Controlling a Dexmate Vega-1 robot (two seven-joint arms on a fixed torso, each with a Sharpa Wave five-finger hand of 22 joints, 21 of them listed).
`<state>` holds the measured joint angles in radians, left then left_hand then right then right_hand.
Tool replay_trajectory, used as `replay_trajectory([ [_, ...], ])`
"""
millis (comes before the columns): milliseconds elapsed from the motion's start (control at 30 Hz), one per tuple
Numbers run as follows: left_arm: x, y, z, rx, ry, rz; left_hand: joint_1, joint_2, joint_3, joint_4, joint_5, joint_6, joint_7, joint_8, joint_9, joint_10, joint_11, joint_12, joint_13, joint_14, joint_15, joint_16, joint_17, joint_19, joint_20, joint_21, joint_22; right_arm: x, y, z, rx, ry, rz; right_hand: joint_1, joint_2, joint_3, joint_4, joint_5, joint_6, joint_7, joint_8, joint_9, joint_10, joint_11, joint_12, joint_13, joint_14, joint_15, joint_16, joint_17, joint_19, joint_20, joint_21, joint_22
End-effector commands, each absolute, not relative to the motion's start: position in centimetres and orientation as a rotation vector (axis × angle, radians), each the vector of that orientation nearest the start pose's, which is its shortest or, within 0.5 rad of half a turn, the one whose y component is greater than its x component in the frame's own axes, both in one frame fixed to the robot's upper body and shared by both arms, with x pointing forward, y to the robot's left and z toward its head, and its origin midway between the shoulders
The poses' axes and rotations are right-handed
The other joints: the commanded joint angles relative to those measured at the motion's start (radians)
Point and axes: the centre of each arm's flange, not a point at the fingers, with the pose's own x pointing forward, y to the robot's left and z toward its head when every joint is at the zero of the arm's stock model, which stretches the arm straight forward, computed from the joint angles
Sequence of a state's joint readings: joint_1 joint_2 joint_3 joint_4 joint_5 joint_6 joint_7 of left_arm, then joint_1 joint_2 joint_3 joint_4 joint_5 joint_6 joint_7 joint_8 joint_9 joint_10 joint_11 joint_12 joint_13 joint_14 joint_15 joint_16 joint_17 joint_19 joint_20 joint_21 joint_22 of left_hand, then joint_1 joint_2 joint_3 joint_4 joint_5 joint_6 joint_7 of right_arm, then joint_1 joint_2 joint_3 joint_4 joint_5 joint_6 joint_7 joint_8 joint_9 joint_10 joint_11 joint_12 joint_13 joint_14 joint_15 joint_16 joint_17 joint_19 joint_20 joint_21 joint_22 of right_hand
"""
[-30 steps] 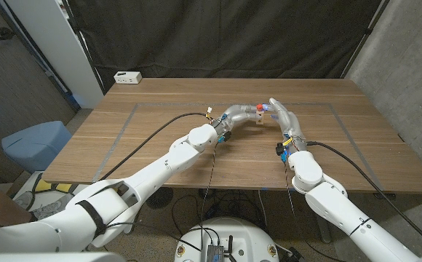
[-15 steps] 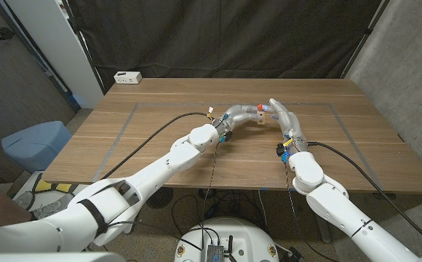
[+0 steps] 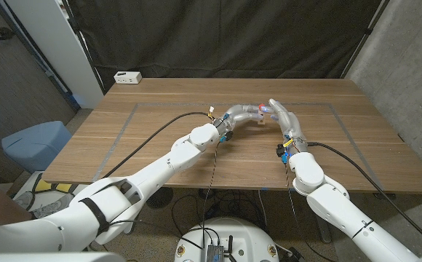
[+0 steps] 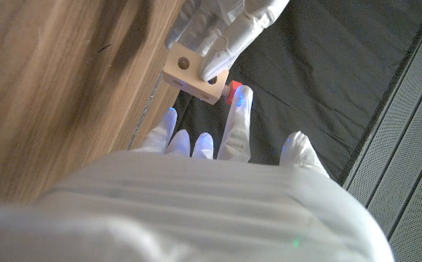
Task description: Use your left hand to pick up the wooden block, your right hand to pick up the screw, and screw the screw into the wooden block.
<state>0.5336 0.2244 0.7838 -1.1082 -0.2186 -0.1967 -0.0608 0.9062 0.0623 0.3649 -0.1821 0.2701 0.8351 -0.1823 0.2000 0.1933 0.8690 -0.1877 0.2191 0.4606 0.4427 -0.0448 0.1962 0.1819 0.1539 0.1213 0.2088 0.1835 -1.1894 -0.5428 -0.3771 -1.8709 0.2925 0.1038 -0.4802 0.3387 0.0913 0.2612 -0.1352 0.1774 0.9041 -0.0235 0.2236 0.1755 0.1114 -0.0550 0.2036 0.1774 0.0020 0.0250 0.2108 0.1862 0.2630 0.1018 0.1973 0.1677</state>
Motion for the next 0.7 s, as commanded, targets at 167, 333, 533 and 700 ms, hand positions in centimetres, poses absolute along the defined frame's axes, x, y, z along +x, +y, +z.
replay_trajectory([
  [167,66.84,1.95,-1.19,0.457,-0.579,-0.581,0.002,0.018,0.025,0.024,0.007,0.062,0.037,0.005,0.006,0.024,-0.018,0.016,0.040,0.006,-0.028,0.003,0.001,0.001,0.001,0.006,0.006,54.05,-22.08,-6.81,-0.105,-0.633,-0.055,0.001,0.013,0.002,-0.004,-0.001,0.025,0.005,0.001,0.004,0.021,0.002,0.001,0.000,0.014,-0.002,0.008,0.002,0.015,-0.001,-0.001,0.001],
  [333,66.86,1.96,-1.17,0.457,-0.578,-0.579,0.002,0.018,0.025,0.025,0.007,0.061,0.037,0.005,0.006,0.025,-0.017,0.016,0.040,0.006,-0.028,0.003,0.001,0.001,0.001,0.006,0.006,54.13,-22.30,-6.62,-0.106,-0.632,-0.062,0.002,0.014,0.003,-0.005,-0.001,0.015,0.002,-0.007,0.004,0.022,0.007,-0.002,0.000,0.016,-0.003,0.007,0.001,0.018,-0.005,-0.001,0.001],
  [533,66.84,1.90,-1.16,0.461,-0.578,-0.581,0.002,0.019,0.025,0.025,0.007,0.061,0.038,0.005,0.006,0.025,-0.017,0.016,0.040,0.005,-0.028,0.003,0.001,0.001,0.001,0.007,0.006,54.25,-22.54,-6.35,-0.117,-0.628,-0.056,-0.003,0.012,0.000,-0.003,-0.002,-0.022,-0.009,-0.031,0.005,0.002,0.012,-0.015,0.000,-0.003,0.002,-0.004,0.003,-0.012,-0.027,-0.014,0.001],
  [700,66.78,1.91,-1.13,0.464,-0.580,-0.579,0.002,0.018,0.025,0.025,0.007,0.063,0.039,0.005,0.006,0.025,-0.018,0.016,0.040,0.006,-0.028,0.003,0.001,0.002,0.000,0.007,0.006,54.27,-22.70,-6.23,-0.122,-0.631,-0.059,-0.007,0.011,-0.001,-0.002,-0.002,-0.056,-0.017,-0.044,0.005,-0.013,0.012,-0.020,0.000,-0.012,0.007,-0.008,0.004,-0.024,-0.027,-0.016,0.001],
])
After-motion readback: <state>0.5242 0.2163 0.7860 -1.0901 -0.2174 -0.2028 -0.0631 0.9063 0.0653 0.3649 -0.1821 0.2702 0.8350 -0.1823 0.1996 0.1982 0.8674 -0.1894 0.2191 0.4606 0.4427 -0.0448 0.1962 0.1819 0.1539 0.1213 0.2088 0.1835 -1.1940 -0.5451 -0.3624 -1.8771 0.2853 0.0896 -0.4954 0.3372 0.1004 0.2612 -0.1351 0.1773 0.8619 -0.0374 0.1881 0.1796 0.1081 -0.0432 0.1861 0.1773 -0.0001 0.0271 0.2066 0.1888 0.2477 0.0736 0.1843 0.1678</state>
